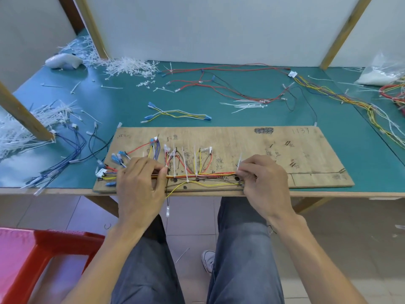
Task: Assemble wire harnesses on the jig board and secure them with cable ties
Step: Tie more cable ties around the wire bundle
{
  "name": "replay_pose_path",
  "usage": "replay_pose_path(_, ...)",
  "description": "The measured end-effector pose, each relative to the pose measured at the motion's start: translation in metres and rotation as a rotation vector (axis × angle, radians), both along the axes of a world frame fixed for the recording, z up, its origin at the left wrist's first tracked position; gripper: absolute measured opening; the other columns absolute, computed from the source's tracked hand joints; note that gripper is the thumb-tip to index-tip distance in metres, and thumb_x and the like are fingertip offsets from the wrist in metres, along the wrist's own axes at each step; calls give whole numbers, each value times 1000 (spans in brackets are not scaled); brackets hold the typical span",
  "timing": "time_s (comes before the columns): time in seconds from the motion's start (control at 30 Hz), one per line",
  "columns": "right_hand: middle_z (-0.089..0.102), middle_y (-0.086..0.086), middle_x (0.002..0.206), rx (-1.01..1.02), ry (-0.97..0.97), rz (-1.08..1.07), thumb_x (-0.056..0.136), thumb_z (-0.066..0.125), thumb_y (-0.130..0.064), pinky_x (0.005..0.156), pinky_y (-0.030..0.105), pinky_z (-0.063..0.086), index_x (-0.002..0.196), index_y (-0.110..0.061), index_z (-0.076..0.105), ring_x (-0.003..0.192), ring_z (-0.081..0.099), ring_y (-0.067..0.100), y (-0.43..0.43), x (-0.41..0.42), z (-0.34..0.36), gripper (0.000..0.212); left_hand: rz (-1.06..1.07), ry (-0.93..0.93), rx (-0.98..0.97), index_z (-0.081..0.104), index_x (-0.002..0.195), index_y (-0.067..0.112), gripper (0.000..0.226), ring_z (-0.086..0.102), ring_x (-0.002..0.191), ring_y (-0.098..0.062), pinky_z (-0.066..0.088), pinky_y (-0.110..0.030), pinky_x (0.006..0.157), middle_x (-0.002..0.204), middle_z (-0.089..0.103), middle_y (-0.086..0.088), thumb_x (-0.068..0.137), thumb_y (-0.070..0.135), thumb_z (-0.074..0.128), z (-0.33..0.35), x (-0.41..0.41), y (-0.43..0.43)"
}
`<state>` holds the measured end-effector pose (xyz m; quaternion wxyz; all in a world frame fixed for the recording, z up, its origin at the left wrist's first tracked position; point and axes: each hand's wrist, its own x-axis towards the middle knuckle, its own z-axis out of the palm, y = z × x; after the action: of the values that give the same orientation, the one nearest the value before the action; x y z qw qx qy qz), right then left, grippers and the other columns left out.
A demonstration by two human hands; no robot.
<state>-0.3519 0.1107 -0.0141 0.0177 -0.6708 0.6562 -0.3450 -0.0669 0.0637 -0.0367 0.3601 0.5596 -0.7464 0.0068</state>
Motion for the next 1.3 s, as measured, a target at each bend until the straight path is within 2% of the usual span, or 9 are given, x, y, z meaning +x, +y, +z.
replay_pose_path(0.17, 73, -5, 90, 15, -20, 8, 90, 80, -7, 71, 41, 56, 86, -14, 83, 85, 65, 21, -3, 17, 1, 9, 23, 5, -13, 68, 93, 20, 20, 60, 97, -22, 44, -50, 88, 96, 67, 8, 102, 35, 57, -4, 18, 0)
replay_pose_path(0.43, 71, -9, 91, 76, -156, 64, 93, 79, -14, 78, 42, 55, 87, -17, 80, 86, 65, 15, -4, 21, 9, 6, 36, 14, 112, 71, 95, 18, 25, 61, 101, -25, 46, -52, 92, 97, 68, 6, 98, 37, 56, 9, 30, -2)
replay_pose_path(0.57, 67, -20, 89, 179, -77, 64, 89, 83, -38, 88, 39, 47, 86, -31, 76, 90, 56, 9, 3, -22, 21, 10, 36, -14, -19, 70, 103, 23, 20, 63, 110, -24, 41, -49, 98, 106, 71, 5, 87, 22, 59, 37, 15, 0)
replay_pose_path(0.7, 64, -17, 95, 437, 57, 131, 89, 79, -50, 95, 46, 46, 91, -35, 75, 98, 52, 13, 0, -46, 33, 15, -248, -223, -123, 71, 103, 21, 19, 63, 114, -16, 35, -41, 104, 110, 72, 7, 89, 17, 59, 64, -42, 3)
replay_pose_path(0.83, 60, -18, 97, 480, 68, 205, 94, 72, -44, 93, 46, 46, 95, -38, 76, 98, 47, 15, 1, -45, 38, 7, -376, -617, 172, 70, 98, 24, 23, 65, 103, -14, 37, -35, 111, 102, 72, 10, 96, 27, 46, 69, -93, -11)
replay_pose_path(0.93, 55, -21, 105, 418, 92, 168, 91, 68, -58, 91, 43, 39, 101, -43, 74, 102, 41, 14, 15, -41, 31, 19, -365, -635, 265, 73, 94, 23, 27, 67, 97, -19, 41, -35, 116, 90, 74, 6, 95, 30, 47, 68, -101, -20)
replay_pose_path(1.0, 52, -23, 106, 367, 131, 106, 88, 70, -64, 87, 40, 35, 101, -42, 71, 103, 40, 13, 24, -35, 27, 26, -346, -585, 320, 77, 97, 25, 27, 68, 100, -21, 50, -37, 108, 90, 75, 6, 93, 35, 53, 70, -101, -21)
replay_pose_path(1.1, 53, -21, 102, 343, 57, 87, 92, 76, -45, 90, 43, 43, 98, -37, 70, 101, 45, 14, 31, -30, 21, 12, -317, -571, 402, 80, 101, 30, 32, 69, 95, -23, 59, -41, 86, 93, 77, 6, 90, 44, 54, 74, -102, -24)
replay_pose_path(1.3, 59, -14, 96, 316, 35, 94, 100, 63, -29, 78, 39, 51, 96, -29, 66, 92, 56, 12, 31, -33, 20, 5, -258, -677, 380, 74, 92, 24, 34, 46, 73, -27, 39, -34, 64, 70, 43, 0, 85, 56, 66, 77, -121, -24)
